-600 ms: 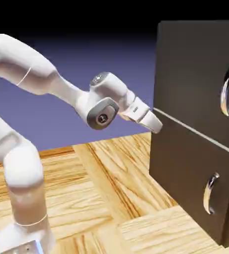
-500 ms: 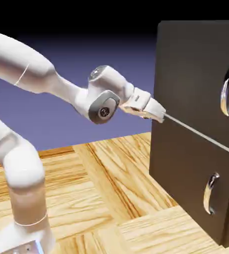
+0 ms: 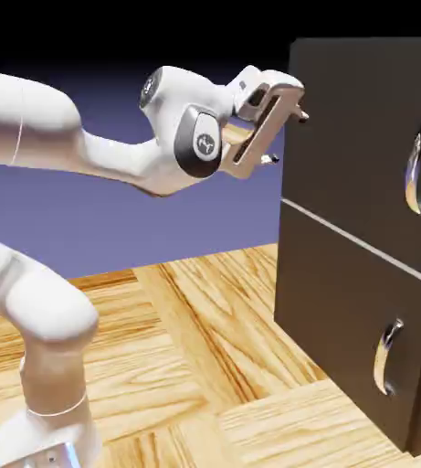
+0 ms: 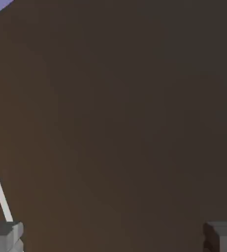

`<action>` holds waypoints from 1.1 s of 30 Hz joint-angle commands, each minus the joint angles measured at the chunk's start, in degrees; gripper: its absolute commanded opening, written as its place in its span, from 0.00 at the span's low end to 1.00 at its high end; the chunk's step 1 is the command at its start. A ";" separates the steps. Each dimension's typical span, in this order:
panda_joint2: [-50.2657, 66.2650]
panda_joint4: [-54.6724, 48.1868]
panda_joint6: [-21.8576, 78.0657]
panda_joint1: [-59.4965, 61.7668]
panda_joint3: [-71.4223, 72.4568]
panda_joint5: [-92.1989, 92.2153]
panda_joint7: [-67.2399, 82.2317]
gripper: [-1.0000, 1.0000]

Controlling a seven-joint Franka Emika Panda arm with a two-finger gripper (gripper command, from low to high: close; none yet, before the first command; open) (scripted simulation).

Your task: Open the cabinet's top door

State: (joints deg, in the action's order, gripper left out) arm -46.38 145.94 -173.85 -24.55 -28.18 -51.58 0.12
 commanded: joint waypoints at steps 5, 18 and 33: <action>-3.32 -3.64 0.04 -5.77 -6.81 -12.46 10.29 0.50; -11.93 -13.09 0.14 -20.75 -24.51 -44.86 37.03 0.50; -21.07 -23.12 0.24 -36.64 -43.28 -79.22 65.39 0.50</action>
State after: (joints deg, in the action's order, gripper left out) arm -67.45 122.82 -173.61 -61.19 -71.45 -130.81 65.50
